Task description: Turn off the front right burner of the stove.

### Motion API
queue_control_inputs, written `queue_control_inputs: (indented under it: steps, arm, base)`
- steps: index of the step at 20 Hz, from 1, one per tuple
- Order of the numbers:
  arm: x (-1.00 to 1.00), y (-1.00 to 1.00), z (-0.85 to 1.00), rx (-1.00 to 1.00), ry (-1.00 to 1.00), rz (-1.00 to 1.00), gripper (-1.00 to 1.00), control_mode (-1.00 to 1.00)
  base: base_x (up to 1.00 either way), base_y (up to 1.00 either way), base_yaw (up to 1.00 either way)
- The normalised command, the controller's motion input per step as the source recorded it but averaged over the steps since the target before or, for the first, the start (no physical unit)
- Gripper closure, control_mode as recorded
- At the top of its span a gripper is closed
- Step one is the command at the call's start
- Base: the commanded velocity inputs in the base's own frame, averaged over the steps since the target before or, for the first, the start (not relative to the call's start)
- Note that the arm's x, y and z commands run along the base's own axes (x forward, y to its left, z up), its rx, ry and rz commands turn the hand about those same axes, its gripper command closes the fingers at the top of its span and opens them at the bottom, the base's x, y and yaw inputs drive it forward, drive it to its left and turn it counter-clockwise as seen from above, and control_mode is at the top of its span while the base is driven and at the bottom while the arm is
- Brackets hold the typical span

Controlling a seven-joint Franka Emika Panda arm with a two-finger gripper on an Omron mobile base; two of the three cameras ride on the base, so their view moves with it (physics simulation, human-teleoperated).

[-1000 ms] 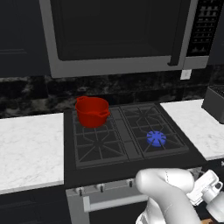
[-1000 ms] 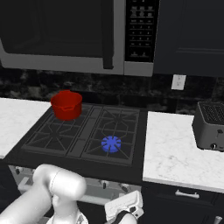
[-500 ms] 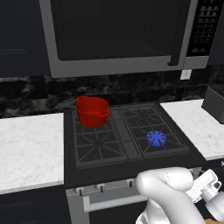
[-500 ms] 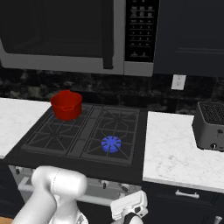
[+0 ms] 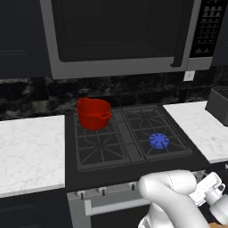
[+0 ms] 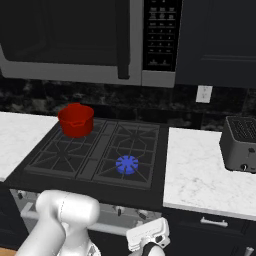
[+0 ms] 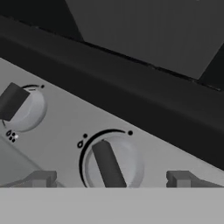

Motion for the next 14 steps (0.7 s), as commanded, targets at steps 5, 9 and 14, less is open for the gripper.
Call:
queue_control_inputs:
  steps: [5,9,14]
  arm:
    - [0.00,0.31,0.10,-0.05,-0.04,0.00,-1.00,-1.00]
    - [0.00,0.03,0.00,0.00,0.00,0.00,-1.00,-1.00]
    - [0.08,-0.06,0.04,0.02,0.00,0.00,-1.00,-1.00]
  base:
    - [0.00,0.00,0.00]
    - [0.00,0.00,0.00]
    - [0.00,0.00,0.00]
